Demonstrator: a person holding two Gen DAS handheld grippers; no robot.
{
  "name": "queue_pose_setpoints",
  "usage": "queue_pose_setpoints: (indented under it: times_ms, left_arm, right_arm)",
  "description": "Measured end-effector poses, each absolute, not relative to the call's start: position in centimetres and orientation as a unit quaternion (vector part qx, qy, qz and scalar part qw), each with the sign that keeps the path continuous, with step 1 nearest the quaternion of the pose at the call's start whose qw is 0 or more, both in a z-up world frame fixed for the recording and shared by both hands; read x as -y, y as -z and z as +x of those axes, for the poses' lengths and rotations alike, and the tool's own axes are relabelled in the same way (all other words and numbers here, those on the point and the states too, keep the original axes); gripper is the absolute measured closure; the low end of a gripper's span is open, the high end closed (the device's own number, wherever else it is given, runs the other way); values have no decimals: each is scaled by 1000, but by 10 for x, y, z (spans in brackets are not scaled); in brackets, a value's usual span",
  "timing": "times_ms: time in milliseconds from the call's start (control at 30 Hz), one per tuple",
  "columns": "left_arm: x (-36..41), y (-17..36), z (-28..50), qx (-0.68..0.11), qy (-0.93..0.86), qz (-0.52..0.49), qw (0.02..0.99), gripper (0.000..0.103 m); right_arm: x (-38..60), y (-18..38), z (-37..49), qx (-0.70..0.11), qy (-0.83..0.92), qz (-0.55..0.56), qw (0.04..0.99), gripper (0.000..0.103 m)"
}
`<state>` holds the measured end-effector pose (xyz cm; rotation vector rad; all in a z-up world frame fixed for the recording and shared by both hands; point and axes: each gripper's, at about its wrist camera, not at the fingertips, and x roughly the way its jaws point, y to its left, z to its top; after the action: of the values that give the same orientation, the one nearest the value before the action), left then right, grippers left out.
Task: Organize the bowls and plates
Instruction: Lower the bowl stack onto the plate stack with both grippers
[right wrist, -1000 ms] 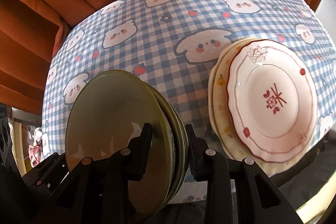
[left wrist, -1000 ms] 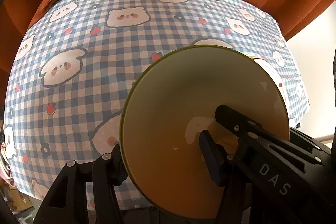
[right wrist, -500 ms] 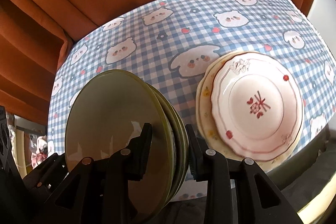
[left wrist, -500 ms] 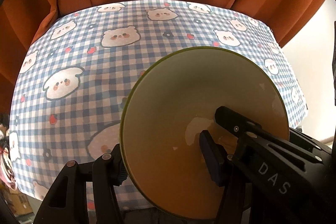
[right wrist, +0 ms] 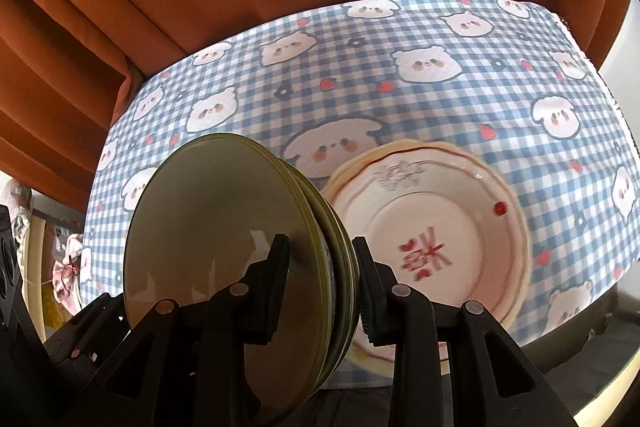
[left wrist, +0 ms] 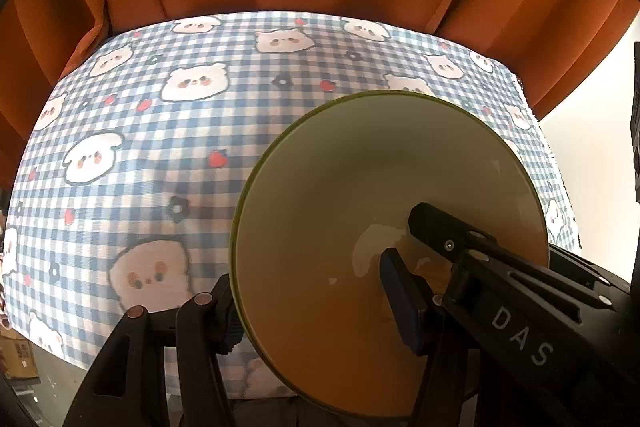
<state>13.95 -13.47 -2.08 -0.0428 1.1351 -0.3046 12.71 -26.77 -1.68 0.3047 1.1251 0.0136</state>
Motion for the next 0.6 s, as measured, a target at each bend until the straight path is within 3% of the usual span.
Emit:
queue_pose_setpoints:
  times_ms: [600]
  left_arm:
    - [210, 35, 128, -543, 128, -36, 829, 44]
  right_arm:
    - [349, 30, 120, -542, -20, 134, 830, 68]
